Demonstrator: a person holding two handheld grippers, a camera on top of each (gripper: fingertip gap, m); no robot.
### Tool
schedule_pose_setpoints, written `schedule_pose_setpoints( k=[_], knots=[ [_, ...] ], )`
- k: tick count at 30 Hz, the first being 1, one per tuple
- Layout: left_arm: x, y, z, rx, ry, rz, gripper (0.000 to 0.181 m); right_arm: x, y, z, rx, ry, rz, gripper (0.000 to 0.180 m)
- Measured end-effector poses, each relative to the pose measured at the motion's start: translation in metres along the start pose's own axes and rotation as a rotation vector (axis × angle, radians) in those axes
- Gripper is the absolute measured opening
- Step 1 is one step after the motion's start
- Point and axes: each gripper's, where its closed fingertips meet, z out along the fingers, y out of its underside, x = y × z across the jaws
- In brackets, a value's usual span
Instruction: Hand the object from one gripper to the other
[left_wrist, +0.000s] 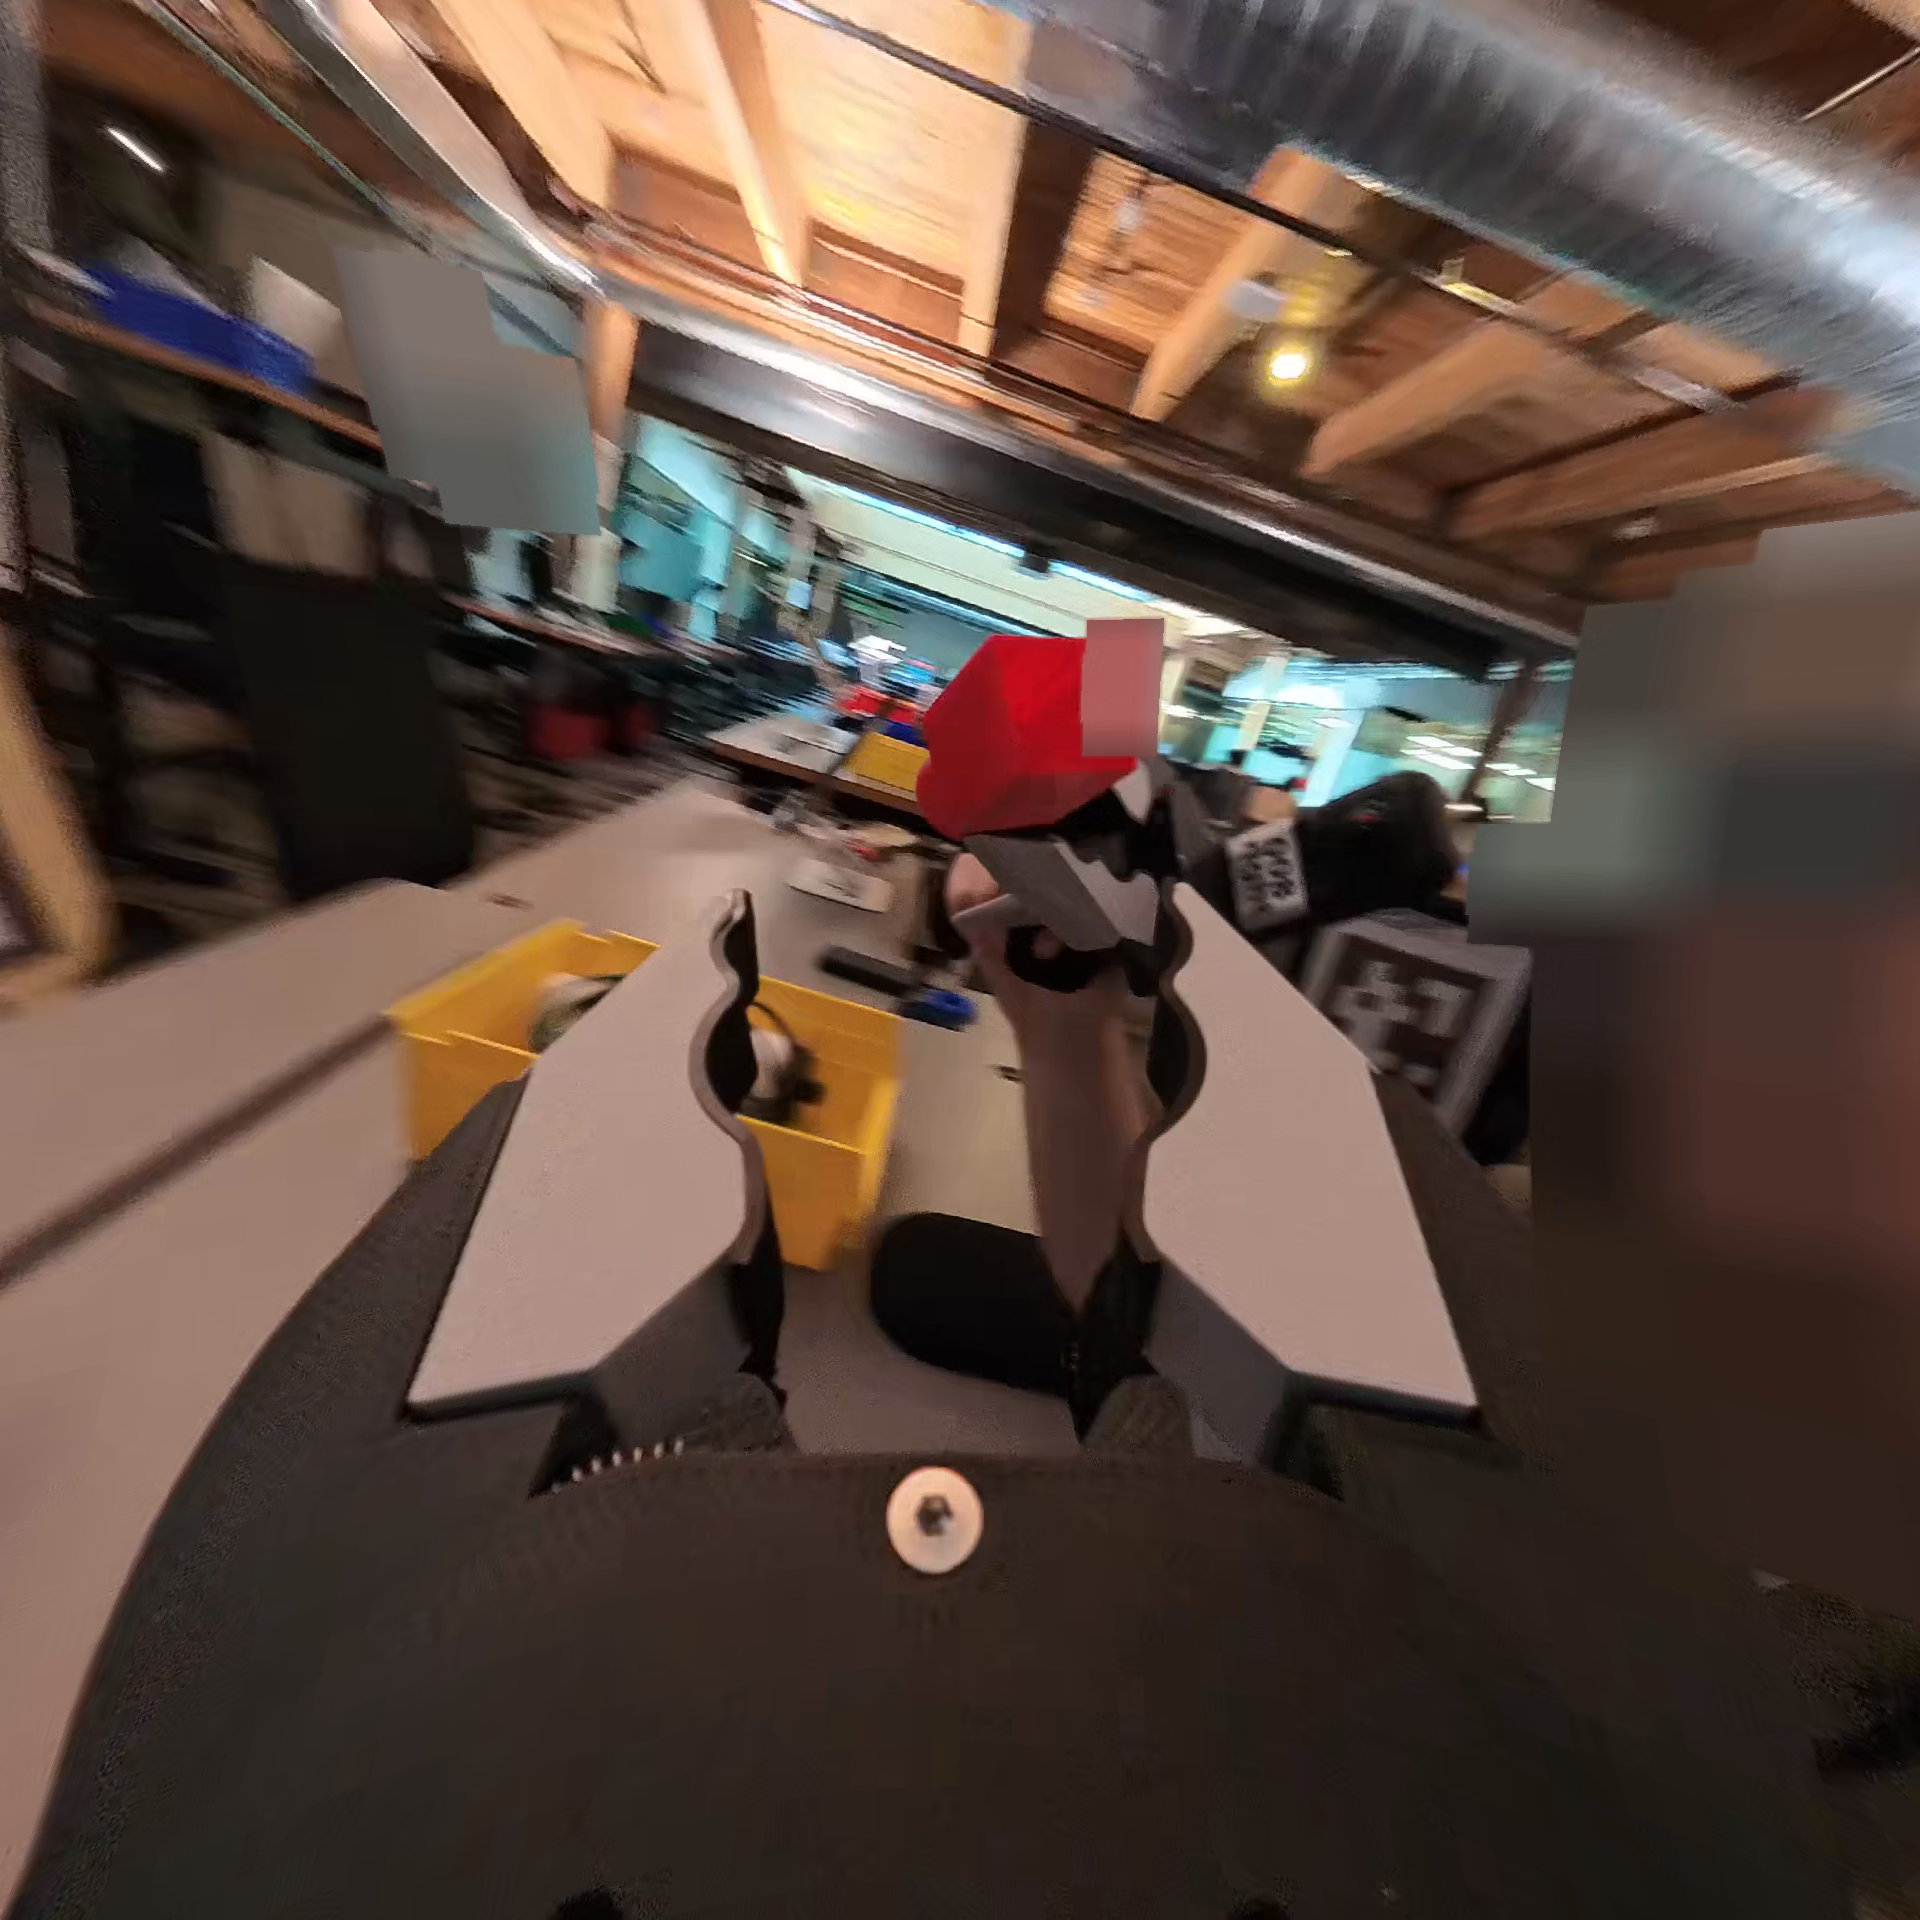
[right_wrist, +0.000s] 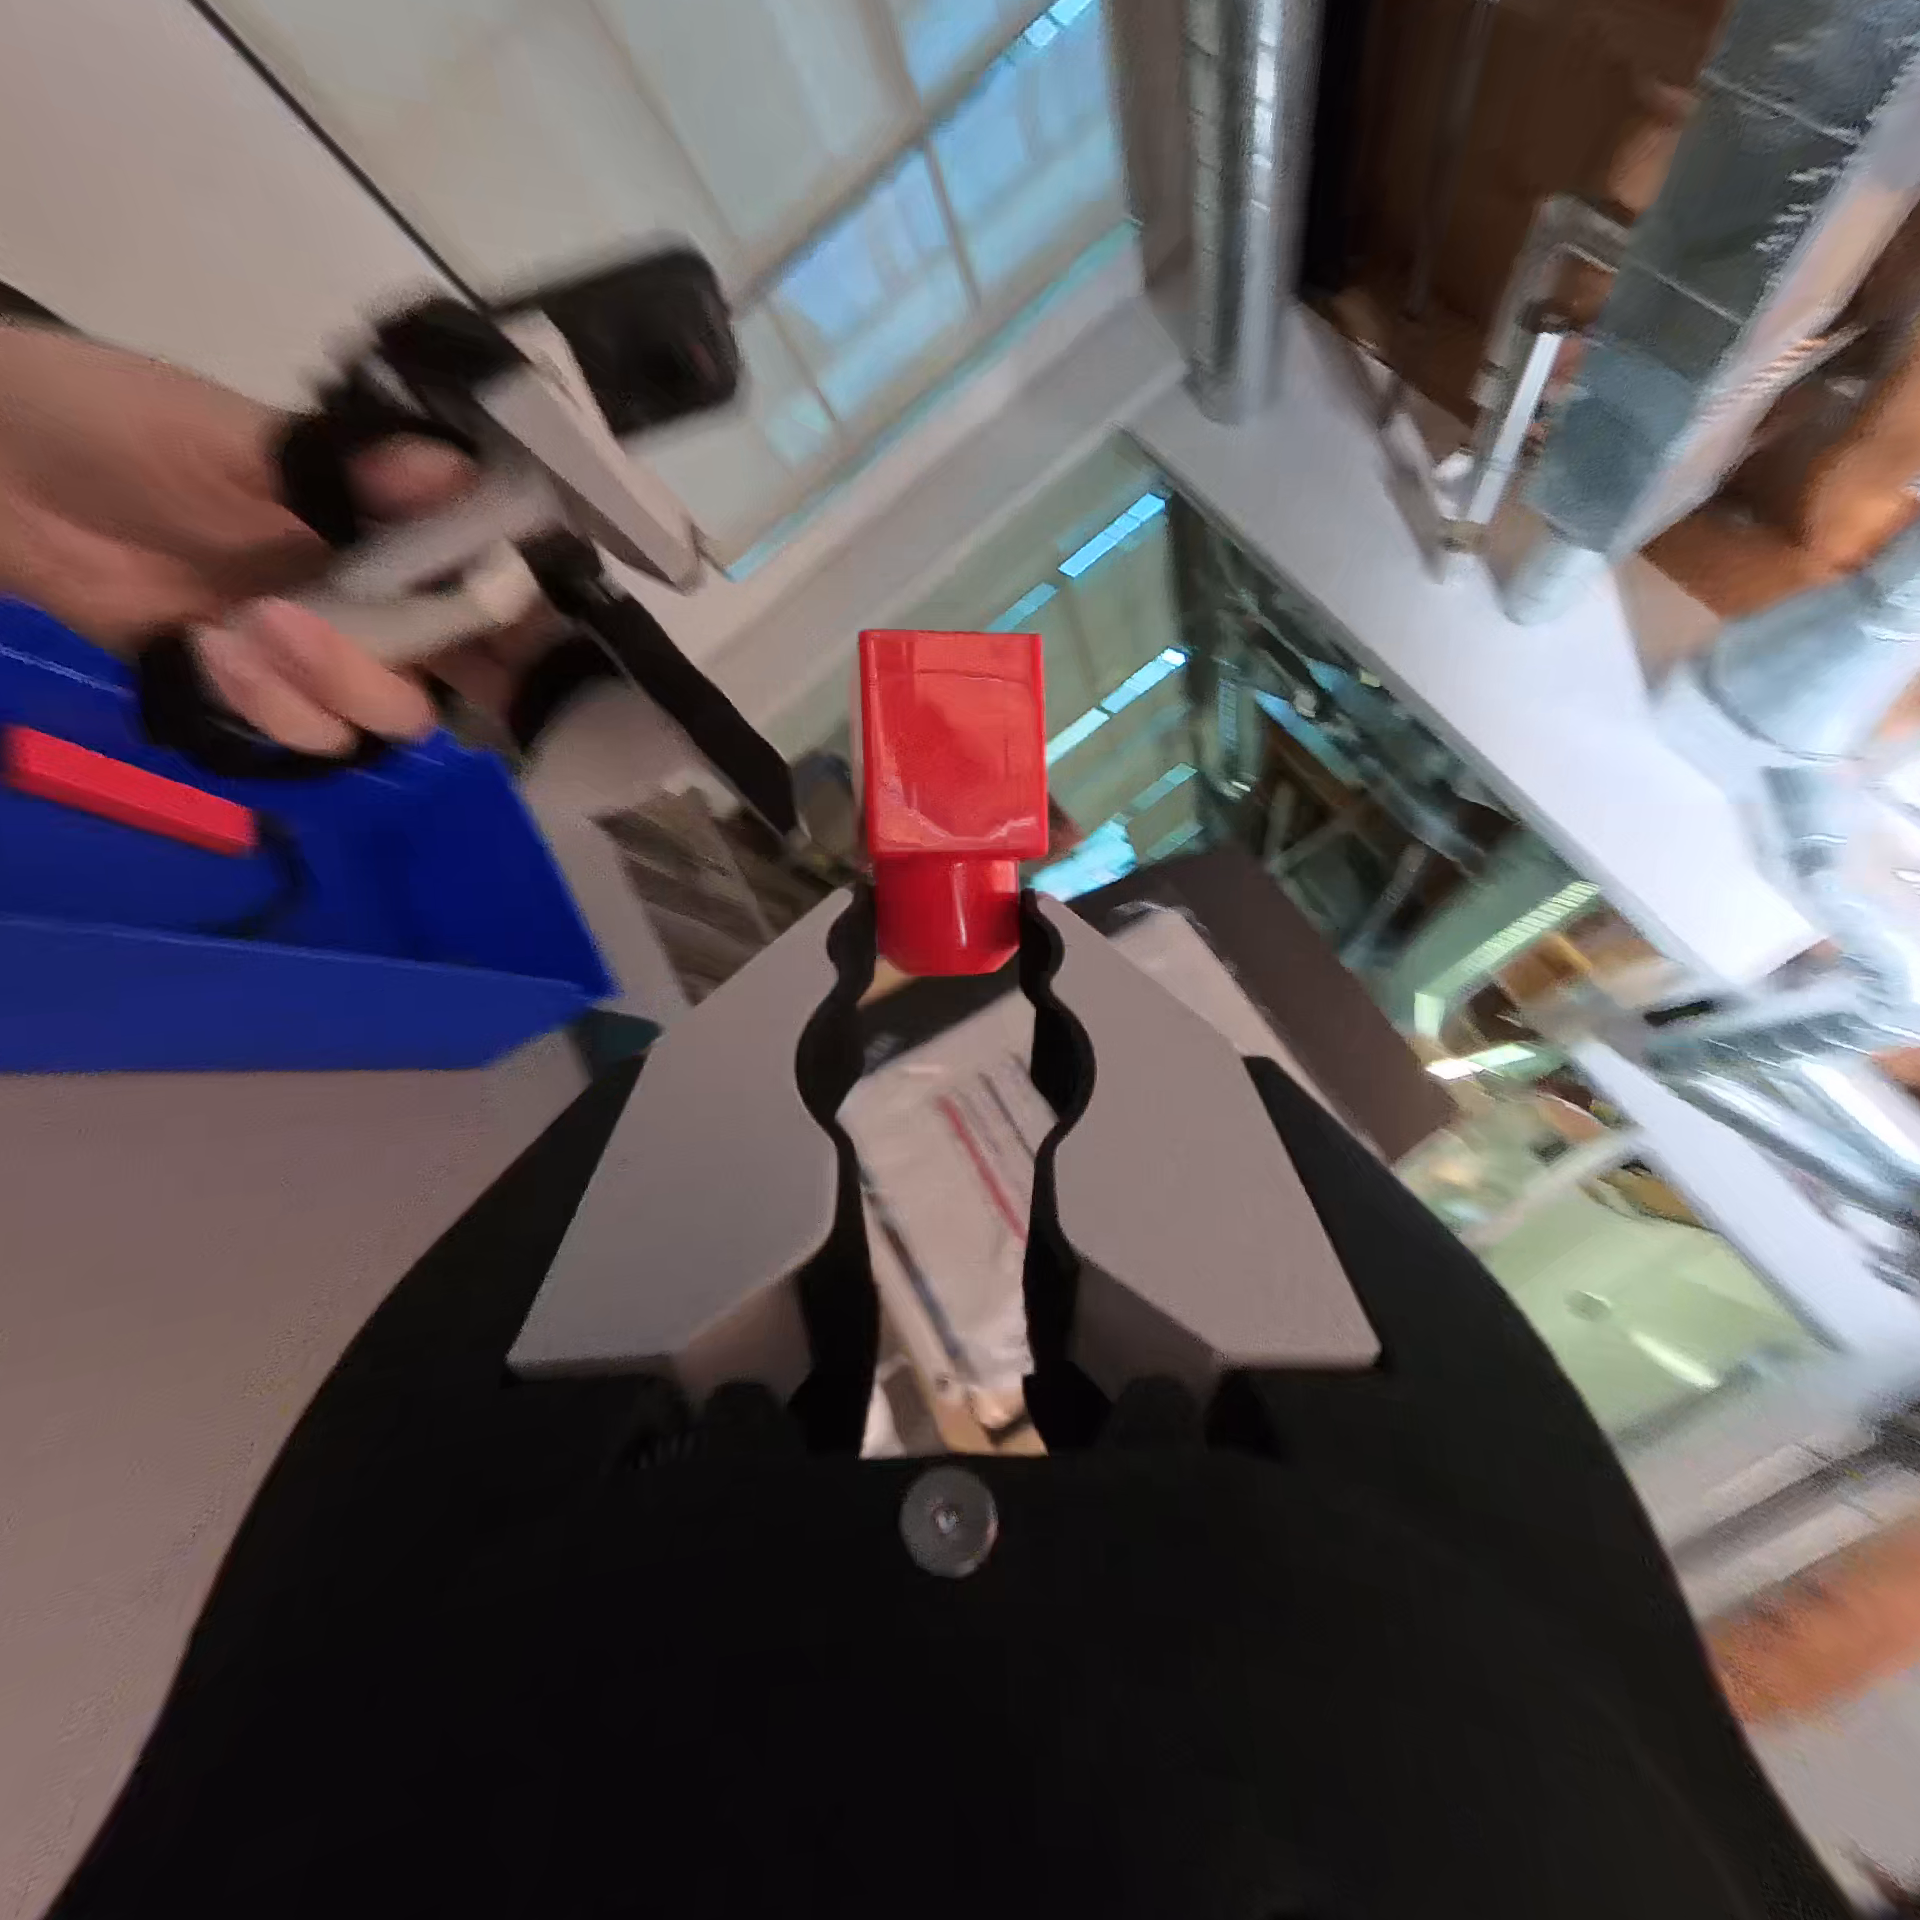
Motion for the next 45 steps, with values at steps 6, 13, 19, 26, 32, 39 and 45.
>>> schedule_pose_setpoints(
  k=[6, 13, 19, 26, 32, 39, 45],
  knots=[
    [0.001, -0.005, -0.003, -0.027, -0.159, 0.234, 0.088, 0.006, 0.024, 0.011, -0.06, 0.184, -0.285, 0.026],
    [-0.011, 0.005, 0.002, -0.16, -0.385, 0.497, 0.073, -0.024, 0.011, 0.019, 0.065, 0.22, -0.496, 0.026],
    [-0.014, 0.012, 0.006, -0.23, -0.453, 0.544, 0.066, -0.038, 0.009, 0.024, 0.081, 0.192, -0.52, 0.026],
    [-0.017, 0.015, 0.009, -0.242, -0.459, 0.544, 0.05, -0.043, 0.004, 0.024, 0.103, 0.181, -0.525, 0.026],
    [-0.016, 0.014, 0.008, -0.246, -0.467, 0.584, 0.035, -0.034, 0.002, 0.023, 0.139, 0.235, -0.497, 0.042],
    [-0.009, -0.02, -0.016, -0.082, -0.512, 0.605, 0.034, -0.001, 0.019, 0.018, 0.118, 0.312, -0.29, 0.043],
    [-0.008, -0.061, -0.051, 0.126, -0.689, 0.775, 0.034, 0.075, 0.065, -0.008, 0.117, 0.498, 0.373, 0.047]
  ],
)
